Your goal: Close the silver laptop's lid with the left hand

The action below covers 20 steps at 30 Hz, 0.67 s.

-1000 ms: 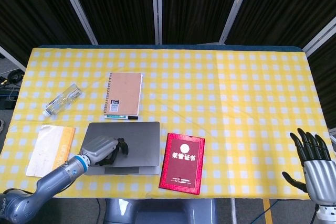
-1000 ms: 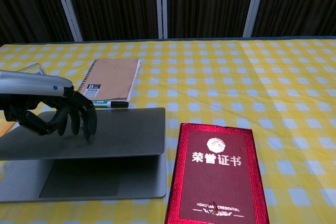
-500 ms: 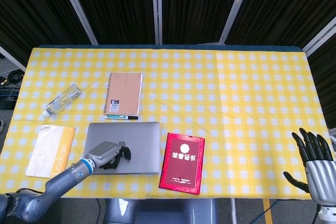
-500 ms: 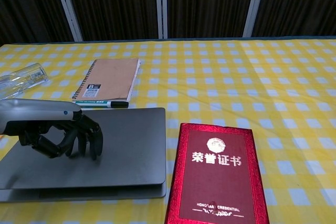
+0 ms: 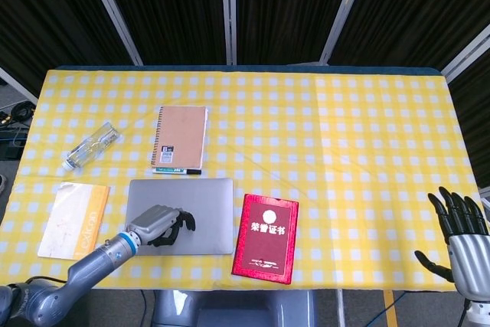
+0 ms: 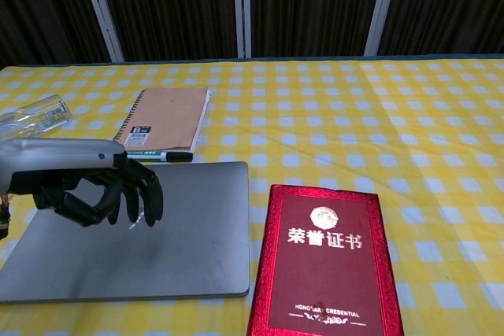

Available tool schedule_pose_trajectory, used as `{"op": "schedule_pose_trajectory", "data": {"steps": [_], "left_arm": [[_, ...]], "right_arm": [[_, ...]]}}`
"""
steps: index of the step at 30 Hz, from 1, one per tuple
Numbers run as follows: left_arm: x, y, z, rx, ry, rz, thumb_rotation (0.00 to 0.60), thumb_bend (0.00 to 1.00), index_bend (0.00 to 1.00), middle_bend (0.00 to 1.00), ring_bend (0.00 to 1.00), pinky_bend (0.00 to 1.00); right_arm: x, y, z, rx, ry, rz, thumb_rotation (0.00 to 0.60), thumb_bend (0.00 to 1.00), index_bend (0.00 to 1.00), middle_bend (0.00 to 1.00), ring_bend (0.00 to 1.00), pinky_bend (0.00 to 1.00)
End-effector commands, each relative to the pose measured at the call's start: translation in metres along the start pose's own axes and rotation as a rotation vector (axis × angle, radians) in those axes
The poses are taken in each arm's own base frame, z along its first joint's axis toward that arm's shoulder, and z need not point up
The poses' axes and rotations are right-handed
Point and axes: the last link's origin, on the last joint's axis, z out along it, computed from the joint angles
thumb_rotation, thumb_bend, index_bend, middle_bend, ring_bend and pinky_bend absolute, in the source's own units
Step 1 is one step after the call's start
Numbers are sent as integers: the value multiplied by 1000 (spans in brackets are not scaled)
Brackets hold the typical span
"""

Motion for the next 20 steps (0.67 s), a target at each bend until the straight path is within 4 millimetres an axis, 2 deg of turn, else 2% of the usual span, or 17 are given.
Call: {"op": "schedule_pose_trajectory", "data": {"steps": [1,2,4,5,6,7,9,10,12,17,20], "left_arm": [[23,1,-18,-20,146,16,600,1000,352,312,316,317],[26,-1,-23,-18,182,28,600,1000,341,290,295,284],[34,-5,-31,-4,258,58,600,991,235,130,123,101],[41,-11,-42,23,350,96,600,941,178,77,68,51],[42,-14,-50,42,410,119,600,797,94,22,15,8],[43,-18,-59,72,484,144,600,579,33,0,0,0],[42,-38,-92,222,609,186,600,195,0,0,0,0],[38,-41,-103,270,627,197,600,62,0,0,0,0],[33,-46,-119,348,657,227,600,0,0,0,0,0],[18,-56,-145,415,732,252,600,0,0,0,0,0],[8,-61,-152,427,740,251,600,0,0,0,0,0]], "right_arm": [[0,0,0,3,-1,2,600,0,0,0,0,0],[0,0,-1,5,-1,2,600,0,0,0,0,0],[1,-1,-1,7,-2,5,600,0,0,0,0,0],[1,-1,-1,10,-3,7,600,0,0,0,0,0],[1,-1,-2,13,-3,7,600,0,0,0,0,0],[1,-1,-2,16,-4,7,600,0,0,0,0,0],[1,-3,-2,25,-9,5,600,0,0,0,0,0],[0,-3,-3,27,-11,4,600,0,0,0,0,0],[0,-3,-2,28,-13,2,600,0,0,0,0,0],[1,-2,-2,25,-9,1,600,0,0,0,0,0],[1,-3,-3,27,-8,1,600,0,0,0,0,0]]}}
